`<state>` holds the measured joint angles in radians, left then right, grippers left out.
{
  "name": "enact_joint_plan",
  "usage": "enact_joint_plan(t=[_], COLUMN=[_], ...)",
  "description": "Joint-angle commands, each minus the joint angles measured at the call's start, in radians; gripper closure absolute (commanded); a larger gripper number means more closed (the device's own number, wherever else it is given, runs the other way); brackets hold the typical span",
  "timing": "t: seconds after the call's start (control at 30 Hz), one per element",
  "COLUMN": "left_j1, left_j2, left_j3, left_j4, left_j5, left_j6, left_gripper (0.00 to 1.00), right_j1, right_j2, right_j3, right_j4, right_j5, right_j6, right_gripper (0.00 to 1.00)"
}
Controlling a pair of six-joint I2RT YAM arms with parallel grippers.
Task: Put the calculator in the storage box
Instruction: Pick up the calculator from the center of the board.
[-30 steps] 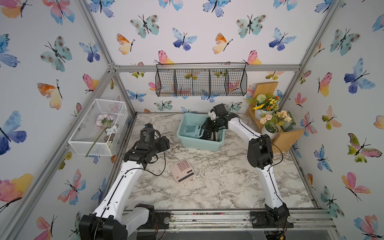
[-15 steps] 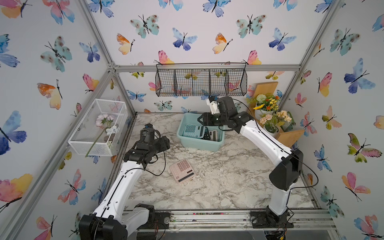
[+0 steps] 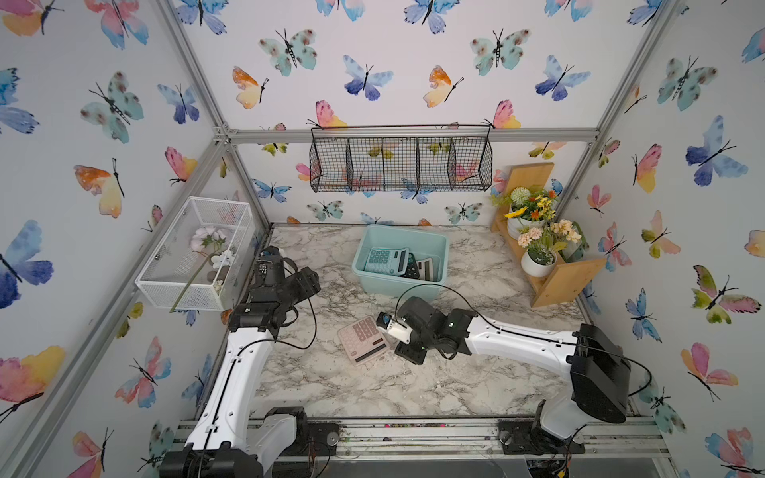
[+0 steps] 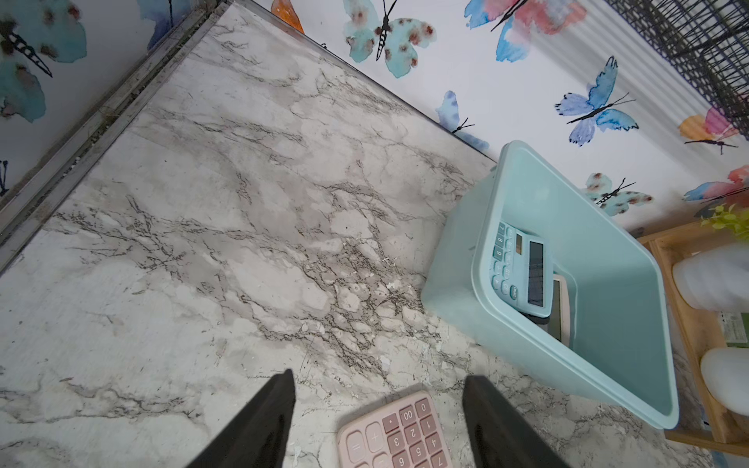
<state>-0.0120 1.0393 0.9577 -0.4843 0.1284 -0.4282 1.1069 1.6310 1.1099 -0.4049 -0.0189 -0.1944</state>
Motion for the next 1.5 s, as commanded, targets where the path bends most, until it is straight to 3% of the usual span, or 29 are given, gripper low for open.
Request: enact_joint_plan(t=[0.0,0.3,0.57,0.87,1.07,1.37,1.47], left_j1=[0.007,0.009,0.012,0.012,0.011,0.011,0.011], left_j2=[-0.011,-0.018,-0.017,-0.012,-0.010,-0.008,-0.007], left_j3=[-0.034,-0.051,-0.062,-0.063,-0.062,-0.064,-0.063], left_j4=[0.010,0.016,0.021,0.024,0.024,0.027,0.029], left_j5=[0.077,0.082,0.085,0.088,0.088,0.085,0.086], left_j6=[0.000,0.003,0.005,0.005,0.005,0.005,0.005], left_gripper=[0.29,0.29,0.29,0.30,0.31,0.31,0.31], right_j1=[0.042,0.122,0.145,0.146,0.146,0.154,0.159], right_j2=[0.028,0.157,0.209,0.292,0.323,0.259,0.178], right_j3=[-0.008,-0.012,0.003,0.037,0.033,-0.074,-0.112], right_j4=[0.171,0.339,0.343,0.402,0.452,0.584,0.583], right_j5=[0.102,0.189,0.192,0.212,0.242,0.349,0.363], right_j6=[-0.181,-0.393,-0.472,-0.537,-0.569,-0.613,-0.632], right_gripper=[0.45,0.43,0.42,0.49,0.61,0.96,0.98])
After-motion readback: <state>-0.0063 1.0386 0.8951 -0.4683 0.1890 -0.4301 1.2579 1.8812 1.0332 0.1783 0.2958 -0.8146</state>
